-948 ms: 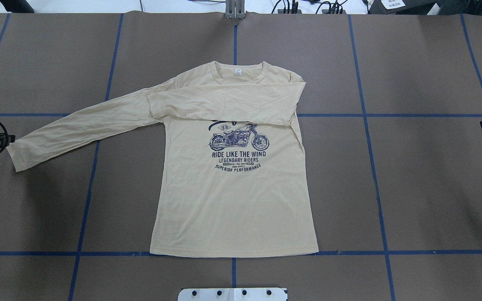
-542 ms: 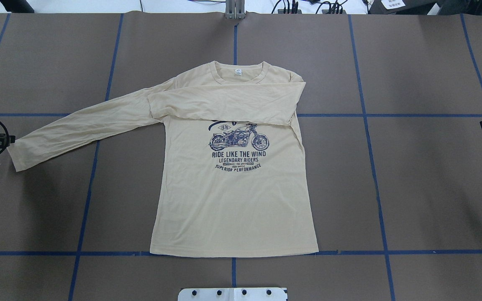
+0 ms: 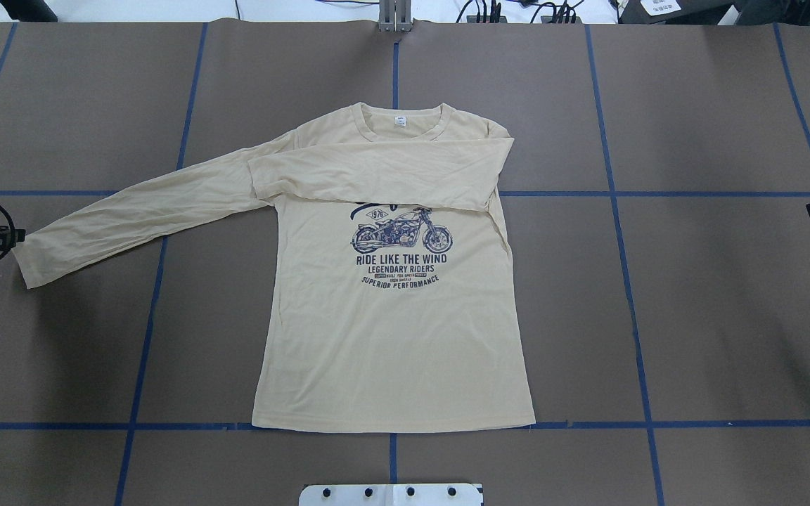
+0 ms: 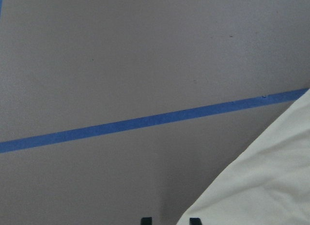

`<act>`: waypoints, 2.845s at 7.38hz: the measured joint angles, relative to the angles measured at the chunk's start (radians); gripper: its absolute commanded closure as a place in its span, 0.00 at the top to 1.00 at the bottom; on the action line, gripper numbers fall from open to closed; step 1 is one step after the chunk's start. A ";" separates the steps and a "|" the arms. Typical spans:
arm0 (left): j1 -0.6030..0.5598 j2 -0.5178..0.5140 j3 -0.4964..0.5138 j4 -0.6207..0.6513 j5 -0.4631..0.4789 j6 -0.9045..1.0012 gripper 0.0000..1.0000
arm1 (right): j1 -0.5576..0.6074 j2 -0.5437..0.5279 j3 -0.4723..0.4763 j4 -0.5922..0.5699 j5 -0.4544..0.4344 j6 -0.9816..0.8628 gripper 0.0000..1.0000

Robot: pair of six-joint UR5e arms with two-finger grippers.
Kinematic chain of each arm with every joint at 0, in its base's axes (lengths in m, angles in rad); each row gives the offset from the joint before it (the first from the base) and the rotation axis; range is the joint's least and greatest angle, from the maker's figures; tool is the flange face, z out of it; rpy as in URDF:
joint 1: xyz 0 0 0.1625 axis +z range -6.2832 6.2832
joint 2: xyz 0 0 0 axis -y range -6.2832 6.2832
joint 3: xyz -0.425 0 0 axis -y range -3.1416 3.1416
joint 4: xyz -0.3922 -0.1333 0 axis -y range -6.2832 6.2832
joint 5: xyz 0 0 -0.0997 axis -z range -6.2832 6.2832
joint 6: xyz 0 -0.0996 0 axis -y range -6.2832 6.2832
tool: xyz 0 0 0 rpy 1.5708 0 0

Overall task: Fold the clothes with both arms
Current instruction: 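Lower the left gripper and grasp the cuff of the other sleeve, then carry the sleeve with the left gripper across the shirt body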

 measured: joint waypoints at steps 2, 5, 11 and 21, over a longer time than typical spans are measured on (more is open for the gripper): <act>0.006 0.001 0.004 -0.003 -0.001 0.002 0.42 | 0.000 -0.001 0.000 0.000 0.000 0.001 1.00; 0.015 0.001 0.005 -0.004 -0.002 0.003 0.42 | 0.000 -0.002 0.000 0.000 0.000 0.002 1.00; 0.031 0.015 0.006 -0.015 -0.003 0.004 0.42 | 0.000 -0.002 0.002 0.000 -0.008 0.008 1.00; 0.012 0.015 -0.104 -0.015 -0.138 0.005 0.00 | 0.000 -0.001 0.002 0.000 -0.007 0.007 1.00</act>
